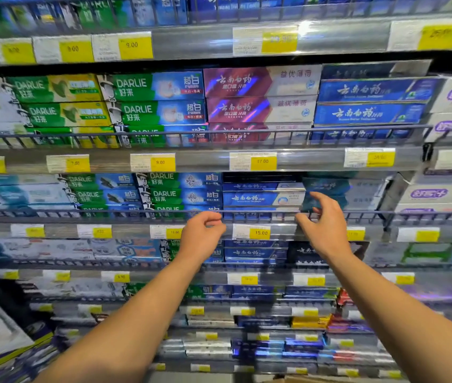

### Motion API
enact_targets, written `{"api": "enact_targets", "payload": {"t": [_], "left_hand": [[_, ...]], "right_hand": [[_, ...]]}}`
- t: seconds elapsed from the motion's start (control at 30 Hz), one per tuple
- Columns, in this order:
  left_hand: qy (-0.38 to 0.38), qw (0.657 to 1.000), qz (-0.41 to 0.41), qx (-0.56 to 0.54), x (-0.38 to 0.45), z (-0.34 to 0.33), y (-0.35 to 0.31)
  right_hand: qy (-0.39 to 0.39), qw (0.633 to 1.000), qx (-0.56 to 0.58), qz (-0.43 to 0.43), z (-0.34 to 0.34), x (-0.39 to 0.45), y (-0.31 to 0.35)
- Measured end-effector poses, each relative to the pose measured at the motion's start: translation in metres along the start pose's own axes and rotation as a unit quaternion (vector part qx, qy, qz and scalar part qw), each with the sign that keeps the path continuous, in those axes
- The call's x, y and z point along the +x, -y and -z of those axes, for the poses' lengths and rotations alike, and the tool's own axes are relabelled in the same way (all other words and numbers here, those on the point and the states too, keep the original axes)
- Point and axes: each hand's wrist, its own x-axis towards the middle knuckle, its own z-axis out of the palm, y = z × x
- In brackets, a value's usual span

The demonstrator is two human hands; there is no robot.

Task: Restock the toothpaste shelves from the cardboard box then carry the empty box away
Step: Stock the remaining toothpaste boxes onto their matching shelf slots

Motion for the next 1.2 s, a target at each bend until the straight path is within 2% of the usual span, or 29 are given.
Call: {"api": "enact_targets", "payload": {"t": [0.17, 0.37, 0.53, 0.7, 0.97, 1.07, 1.2], "left_hand": [[0.070, 0.997, -0.018, 0.019, -0.030, -0.021, 0.013], [0.213, 0.976, 0.026, 0.030, -0.095, -0.065, 0.056], [0.269, 0.960, 0.057, 0.044, -0.152, -0.107, 0.085], [0.329, 0.941, 0.074, 0.039, -0.200, -0.156, 0.092], [0.364, 0.924, 0.090, 0.068, -0.256, -0.287, 0.085], [0.342, 0.926, 0.088, 0.135, -0.271, -0.341, 0.085], [0.344, 0.919, 0.121, 0.152, -0.284, -0.403, 0.094]], "right_hand": [[0.049, 0.997, -0.043, -0.041, 0.004, -0.077, -0.012], [0.104, 0.980, -0.096, -0.138, 0.008, -0.180, -0.049], [0.130, 0.962, -0.147, -0.190, 0.024, -0.245, -0.091], [0.142, 0.939, -0.198, -0.244, 0.075, -0.288, -0.136], [0.158, 0.912, -0.192, -0.328, 0.165, -0.325, -0.249], [0.195, 0.902, -0.176, -0.342, 0.193, -0.325, -0.304], [0.251, 0.891, -0.158, -0.345, 0.211, -0.320, -0.365]]}}
